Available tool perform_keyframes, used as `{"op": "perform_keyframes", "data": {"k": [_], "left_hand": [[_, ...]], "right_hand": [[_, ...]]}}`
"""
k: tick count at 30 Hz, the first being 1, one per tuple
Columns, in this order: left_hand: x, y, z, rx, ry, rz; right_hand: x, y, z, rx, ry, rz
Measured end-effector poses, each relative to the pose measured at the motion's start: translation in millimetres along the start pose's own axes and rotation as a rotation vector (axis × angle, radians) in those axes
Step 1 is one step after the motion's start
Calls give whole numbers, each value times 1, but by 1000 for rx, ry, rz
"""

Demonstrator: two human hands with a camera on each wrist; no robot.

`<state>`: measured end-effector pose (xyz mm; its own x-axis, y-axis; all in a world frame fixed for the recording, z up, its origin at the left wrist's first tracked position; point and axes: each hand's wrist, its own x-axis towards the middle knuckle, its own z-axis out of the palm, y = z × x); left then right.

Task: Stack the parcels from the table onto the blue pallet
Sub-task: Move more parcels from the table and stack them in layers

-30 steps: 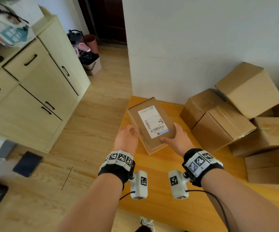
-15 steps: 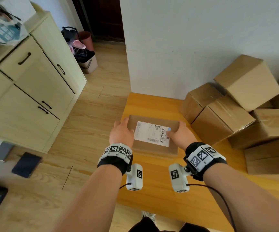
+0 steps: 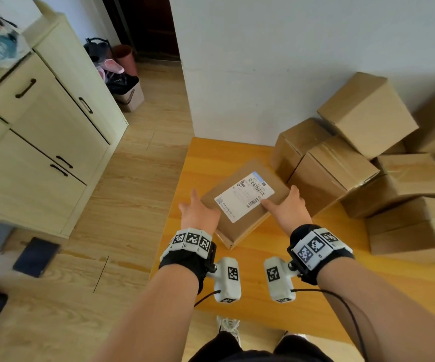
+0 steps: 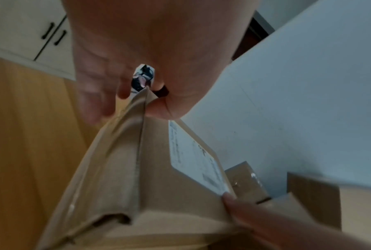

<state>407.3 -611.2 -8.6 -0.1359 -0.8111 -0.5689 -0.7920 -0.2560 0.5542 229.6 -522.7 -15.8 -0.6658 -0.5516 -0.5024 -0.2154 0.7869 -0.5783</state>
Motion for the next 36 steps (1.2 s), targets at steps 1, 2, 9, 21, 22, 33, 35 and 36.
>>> {"op": "perform_keyframes", "data": {"k": [1, 2, 9, 21, 22, 33, 35, 36], "left_hand": [[-1, 1, 1, 90, 9, 44], [-1, 1, 1, 156, 14, 94], [-7, -1, 4, 191, -107, 74], [-31, 4, -6, -16, -65, 96], [-35, 11, -12, -65, -56, 106], [-106, 109, -24, -424, 19, 456], [-122, 125, -16, -445, 19, 502], [-132, 133, -10, -450, 17, 524]], "right_hand": [[-3, 1, 0, 21, -4, 6], [-5, 3, 0, 47, -7, 25], [-30, 10, 15, 120, -230, 112], [-55, -6, 0, 361, -243, 30], [-59, -10, -7, 385, -214, -6], [-118, -32, -126, 700, 25, -290], [-126, -23, -147, 741, 54, -300], [-130, -17, -157, 753, 73, -307]]}}
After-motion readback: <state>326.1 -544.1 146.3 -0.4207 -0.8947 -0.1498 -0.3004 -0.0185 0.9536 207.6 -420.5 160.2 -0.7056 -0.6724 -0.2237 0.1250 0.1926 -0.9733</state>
